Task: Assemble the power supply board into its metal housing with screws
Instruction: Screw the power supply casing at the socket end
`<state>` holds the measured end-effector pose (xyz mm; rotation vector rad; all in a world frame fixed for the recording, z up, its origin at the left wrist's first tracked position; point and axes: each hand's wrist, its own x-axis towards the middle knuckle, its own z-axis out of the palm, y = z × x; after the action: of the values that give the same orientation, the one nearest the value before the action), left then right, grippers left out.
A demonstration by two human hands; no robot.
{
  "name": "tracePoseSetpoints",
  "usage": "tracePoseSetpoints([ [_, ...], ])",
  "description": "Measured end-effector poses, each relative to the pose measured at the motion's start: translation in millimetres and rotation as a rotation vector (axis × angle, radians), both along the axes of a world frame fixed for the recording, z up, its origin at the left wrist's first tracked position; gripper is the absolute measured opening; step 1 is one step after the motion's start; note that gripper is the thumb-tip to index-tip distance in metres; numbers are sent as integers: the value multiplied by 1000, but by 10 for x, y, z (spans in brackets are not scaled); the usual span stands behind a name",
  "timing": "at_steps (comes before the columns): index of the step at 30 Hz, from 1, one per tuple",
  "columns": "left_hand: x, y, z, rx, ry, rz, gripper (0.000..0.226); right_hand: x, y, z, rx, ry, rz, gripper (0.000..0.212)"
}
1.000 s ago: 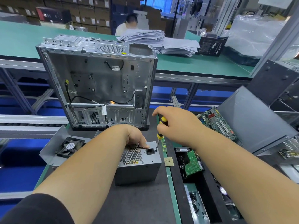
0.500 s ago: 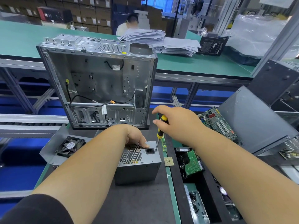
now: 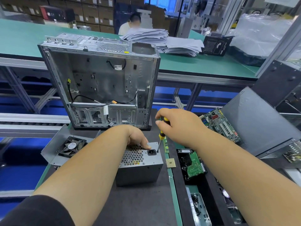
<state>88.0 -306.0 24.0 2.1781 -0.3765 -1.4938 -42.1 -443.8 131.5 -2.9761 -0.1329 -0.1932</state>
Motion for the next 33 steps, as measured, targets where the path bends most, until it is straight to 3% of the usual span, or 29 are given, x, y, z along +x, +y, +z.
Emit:
tracePoseSetpoints([
  [4, 14, 0, -6, 6, 7, 5, 49, -5, -2, -10, 68, -43, 17, 40],
  [8, 14, 0, 6, 17, 18, -18, 43, 15, -2, -2, -52, -45, 3, 31],
  [11, 12, 1, 13, 23, 21, -26, 41, 15, -8, 9, 10, -2, 25, 26],
  [15, 7, -2, 14, 16, 16, -11, 42, 17, -8, -4, 57, -41, 37, 42],
  [19, 23, 1, 3, 19, 15, -15, 43, 38, -4, -9, -45, -35, 24, 25],
  [22, 28, 4, 2, 23, 18, -23, 42, 35, -9, 10, -12, -7, 31, 21],
  [26, 22, -3, 5, 21, 31, -28, 37, 29, -6, 18, 58, -3, 36, 37],
  [30, 28, 5, 2, 19, 47, -28, 38, 38, -8, 4, -19, -19, 23, 20],
  [33, 36, 6, -15, 16, 58, -25, 38, 41, 1, 11, -57, -12, 18, 23],
])
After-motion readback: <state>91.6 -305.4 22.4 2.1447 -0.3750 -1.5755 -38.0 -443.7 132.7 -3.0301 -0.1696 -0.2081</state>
